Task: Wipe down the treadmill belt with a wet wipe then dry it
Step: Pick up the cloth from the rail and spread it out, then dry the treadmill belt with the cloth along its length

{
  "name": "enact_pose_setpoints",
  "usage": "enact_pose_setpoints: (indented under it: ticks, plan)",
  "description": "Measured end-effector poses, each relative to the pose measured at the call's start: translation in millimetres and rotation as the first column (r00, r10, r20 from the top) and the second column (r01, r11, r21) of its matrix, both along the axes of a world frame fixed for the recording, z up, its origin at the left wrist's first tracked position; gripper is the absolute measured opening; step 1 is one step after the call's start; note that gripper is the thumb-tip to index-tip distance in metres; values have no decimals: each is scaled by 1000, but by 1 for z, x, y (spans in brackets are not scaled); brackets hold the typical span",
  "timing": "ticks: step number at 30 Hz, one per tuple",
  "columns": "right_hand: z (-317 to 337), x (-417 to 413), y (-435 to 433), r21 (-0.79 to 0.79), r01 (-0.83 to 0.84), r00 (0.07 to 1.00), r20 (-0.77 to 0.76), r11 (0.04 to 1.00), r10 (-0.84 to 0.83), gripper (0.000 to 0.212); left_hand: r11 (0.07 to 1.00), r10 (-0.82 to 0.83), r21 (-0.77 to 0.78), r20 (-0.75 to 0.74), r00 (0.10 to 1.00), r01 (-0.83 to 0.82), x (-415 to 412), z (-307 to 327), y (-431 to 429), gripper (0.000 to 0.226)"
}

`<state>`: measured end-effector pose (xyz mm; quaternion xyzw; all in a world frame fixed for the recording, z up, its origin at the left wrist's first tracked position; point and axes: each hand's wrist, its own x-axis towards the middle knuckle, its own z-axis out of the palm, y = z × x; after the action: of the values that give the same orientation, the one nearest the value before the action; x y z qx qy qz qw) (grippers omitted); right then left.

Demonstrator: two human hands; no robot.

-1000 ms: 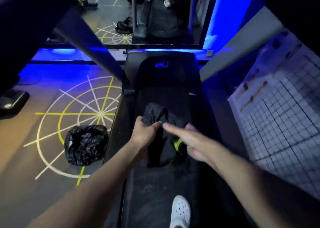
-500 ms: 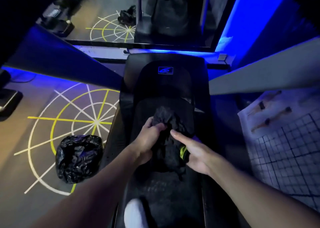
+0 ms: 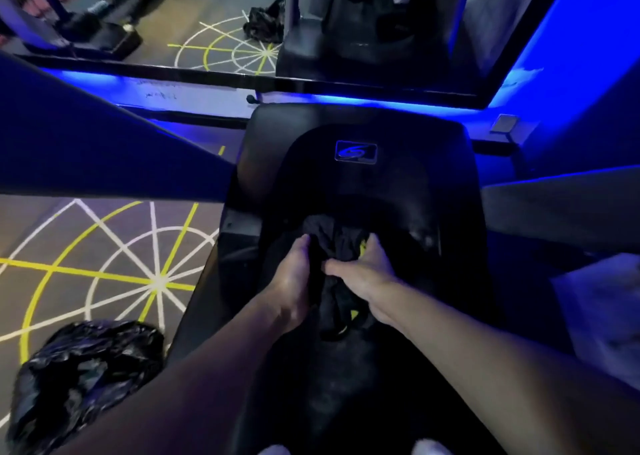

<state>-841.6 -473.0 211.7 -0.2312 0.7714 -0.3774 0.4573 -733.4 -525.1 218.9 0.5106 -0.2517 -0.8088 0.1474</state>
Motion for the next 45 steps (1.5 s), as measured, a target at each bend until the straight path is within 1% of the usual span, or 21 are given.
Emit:
enact_pose_setpoints:
  ticks: [2, 5, 7, 8, 9, 10, 11, 12, 14, 15, 17, 19, 20, 22, 23, 28, 31, 33, 35, 41, 45]
  plan:
    - [-61, -16, -33, 21, -64, 989, -132, 998, 66, 67, 996, 32, -83, 69, 997, -26, -15, -60, -26, 51]
    - [-144, -36, -81, 95, -151, 935, -310, 984, 173, 77, 937, 56, -348, 260, 964, 40, -29, -147, -71, 29]
    - [-184, -43, -111, 131, -176, 892, -398, 976, 214, 79, 844, -6, -479, 440, 898, 241, -27, -201, -99, 27]
    - [-204, -44, -127, 134, -183, 876, -427, 974, 224, 80, 754, -36, -515, 586, 810, 407, -25, -228, -114, 21]
    - [-222, -45, -143, 127, -192, 858, -459, 973, 229, 81, 644, -75, -496, 717, 693, 583, -24, -254, -128, 17]
    - [-237, -45, -158, 118, -201, 838, -493, 972, 234, 82, 527, -117, -421, 825, 553, 738, -23, -276, -141, 32]
    - [-251, -44, -175, 105, -221, 813, -530, 970, 242, 86, 428, -135, -332, 896, 423, 841, -22, -296, -155, 54]
    - [-263, -42, -191, 87, -244, 786, -566, 966, 249, 93, 357, -146, -270, 930, 339, 894, -23, -309, -167, 73]
    - [-278, -34, -217, 77, -309, 723, -629, 948, 287, 107, 247, -183, -200, 951, 248, 948, -28, -318, -184, 98]
    - [-287, -30, -229, 102, -363, 656, -678, 926, 332, 109, 228, -205, -163, 956, 211, 960, -30, -323, -188, 107]
    - [-304, -25, -247, 250, -495, 448, -747, 832, 491, 99, 231, -231, -67, 965, 122, 971, -30, -335, -191, 122]
    - [-323, -25, -255, 434, -588, 257, -700, 683, 666, 83, 259, -252, 42, 967, 26, 965, -28, -349, -185, 133]
    - [-332, -28, -257, 483, -602, 204, -677, 636, 708, 77, 266, -254, 68, 967, 2, 962, -29, -353, -182, 136]
    - [-342, -31, -259, 516, -607, 146, -675, 604, 723, 72, 311, -275, 72, 961, 17, 948, -36, -356, -181, 139]
    - [-344, -31, -260, 513, -606, 144, -682, 609, 717, 72, 341, -291, 73, 956, 32, 937, -41, -357, -181, 140]
    - [-346, -30, -268, 440, -581, 187, -747, 685, 638, 74, 477, -215, 74, 976, 34, 876, -61, -370, -177, 126]
    - [-352, -36, -269, 426, -562, 158, -786, 709, 597, 77, 502, -193, 92, 981, 7, 860, -69, -375, -179, 117]
    - [-353, -43, -267, 443, -540, 129, -797, 716, 590, 78, 505, -195, 107, 981, -8, 856, -74, -373, -178, 128]
    - [-354, -54, -264, 460, -501, 124, -800, 733, 586, 74, 460, -202, 115, 979, -22, 880, -78, -367, -175, 140]
    - [-355, -85, -256, 445, -447, 232, -780, 776, 581, 76, 208, -127, 32, 992, -5, 978, -89, -357, -167, 117]
    - [-355, -108, -244, 414, -411, 301, -779, 812, 549, 72, 173, -95, 51, 995, -35, 984, -93, -359, -162, 109]
